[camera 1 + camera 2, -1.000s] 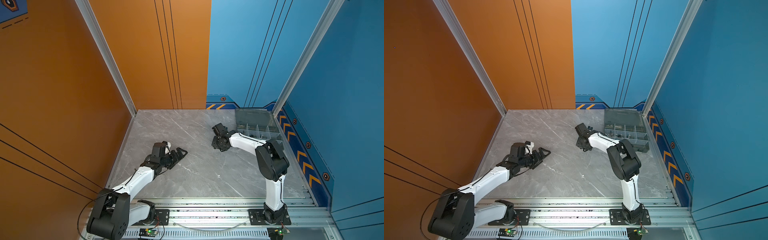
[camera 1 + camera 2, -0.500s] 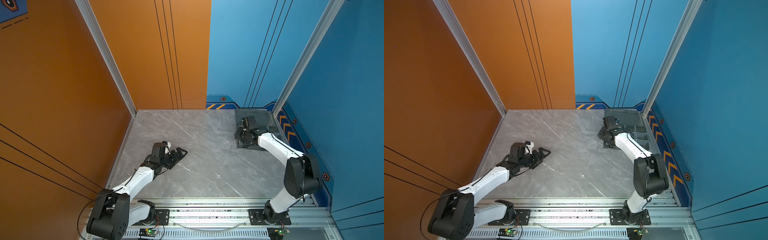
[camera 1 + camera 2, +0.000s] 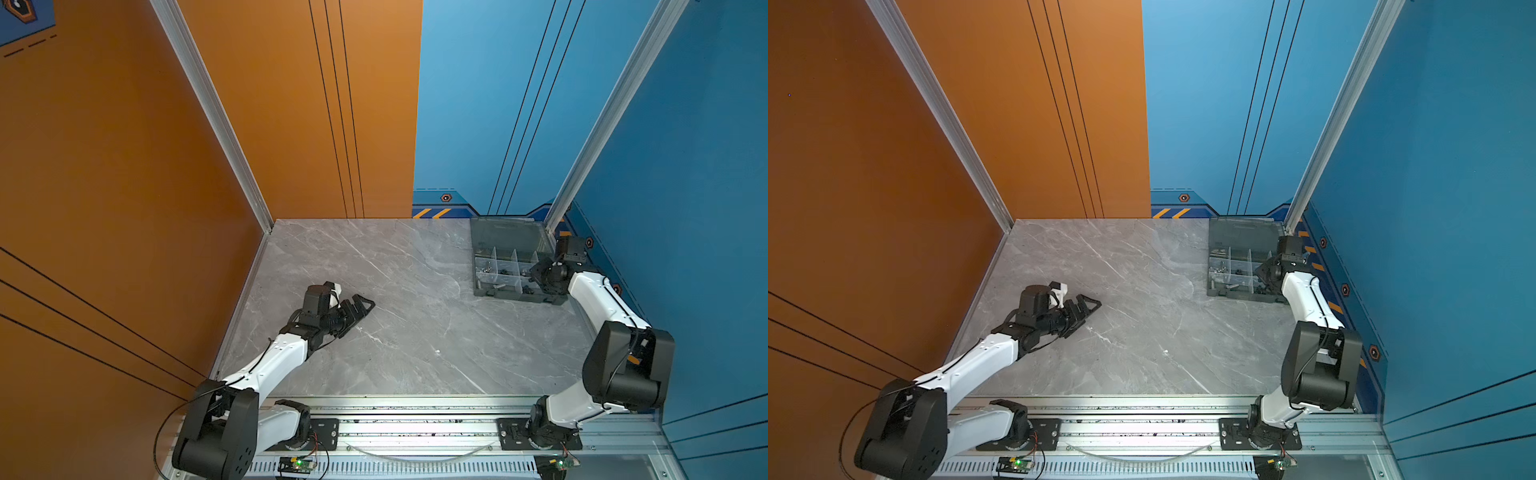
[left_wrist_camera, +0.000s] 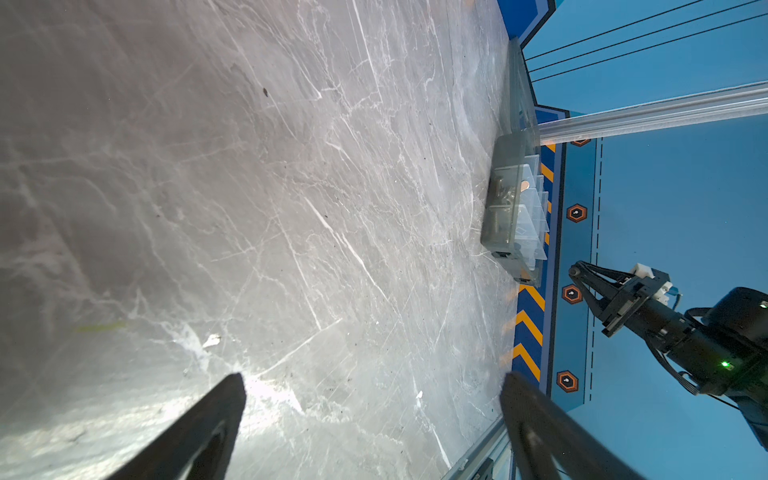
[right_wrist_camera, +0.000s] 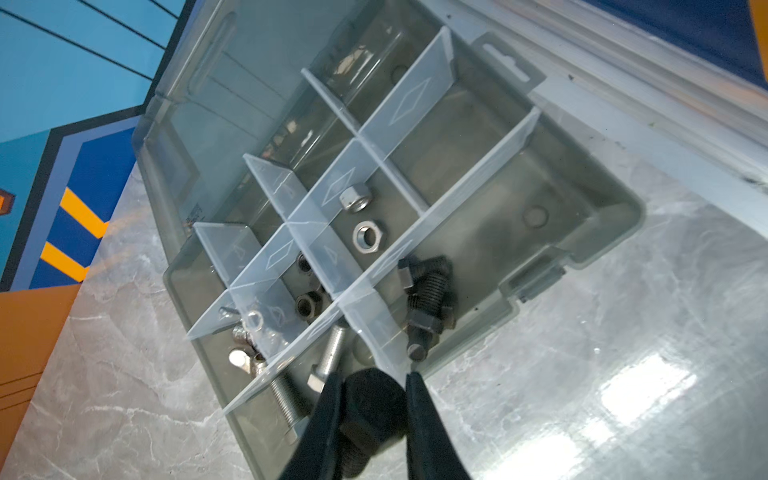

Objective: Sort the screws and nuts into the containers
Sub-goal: 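Lift the black hex bolt with the right gripper and carry it over the organizer, then open the right gripper to release the bolt into the compartment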

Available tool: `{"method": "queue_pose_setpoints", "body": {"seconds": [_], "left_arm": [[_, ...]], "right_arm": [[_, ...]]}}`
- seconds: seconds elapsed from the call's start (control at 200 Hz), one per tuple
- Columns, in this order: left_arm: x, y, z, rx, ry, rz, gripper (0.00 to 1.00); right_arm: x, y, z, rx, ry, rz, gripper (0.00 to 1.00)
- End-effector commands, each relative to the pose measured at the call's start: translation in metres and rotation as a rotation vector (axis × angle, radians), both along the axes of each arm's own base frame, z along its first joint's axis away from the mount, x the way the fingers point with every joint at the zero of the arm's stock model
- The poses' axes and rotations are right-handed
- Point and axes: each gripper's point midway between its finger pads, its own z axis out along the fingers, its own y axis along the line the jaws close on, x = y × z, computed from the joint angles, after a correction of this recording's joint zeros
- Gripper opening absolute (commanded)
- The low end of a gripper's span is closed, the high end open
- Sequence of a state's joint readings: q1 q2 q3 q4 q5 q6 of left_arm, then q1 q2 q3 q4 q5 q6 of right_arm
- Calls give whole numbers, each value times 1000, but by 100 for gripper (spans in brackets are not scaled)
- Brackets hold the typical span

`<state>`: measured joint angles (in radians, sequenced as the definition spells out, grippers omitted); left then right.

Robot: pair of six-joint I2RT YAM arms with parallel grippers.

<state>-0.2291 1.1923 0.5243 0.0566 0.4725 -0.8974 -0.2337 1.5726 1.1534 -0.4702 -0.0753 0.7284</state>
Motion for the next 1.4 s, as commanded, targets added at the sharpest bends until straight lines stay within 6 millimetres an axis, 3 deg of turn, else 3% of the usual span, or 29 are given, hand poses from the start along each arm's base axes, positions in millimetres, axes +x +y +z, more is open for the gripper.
{"method": "queue_pose_setpoints", "body": {"seconds": [0.0,0.406,1.076,1.397], "left_arm": [[-2,0,2,0,-8,-10,98],[0,-5,8,-17,-24,-22,98],[1,-10,10,-13,-29,-28,98],[1,-11,11,-11,-30,-29,98]], "right_arm": [[-4,-8,-20,27,62,5,0],[11,-32,-40,69,93,-26,0],[26,-42,-59,119,108,-36,0],[27,-41,-66,137,123,-31,35]]}}
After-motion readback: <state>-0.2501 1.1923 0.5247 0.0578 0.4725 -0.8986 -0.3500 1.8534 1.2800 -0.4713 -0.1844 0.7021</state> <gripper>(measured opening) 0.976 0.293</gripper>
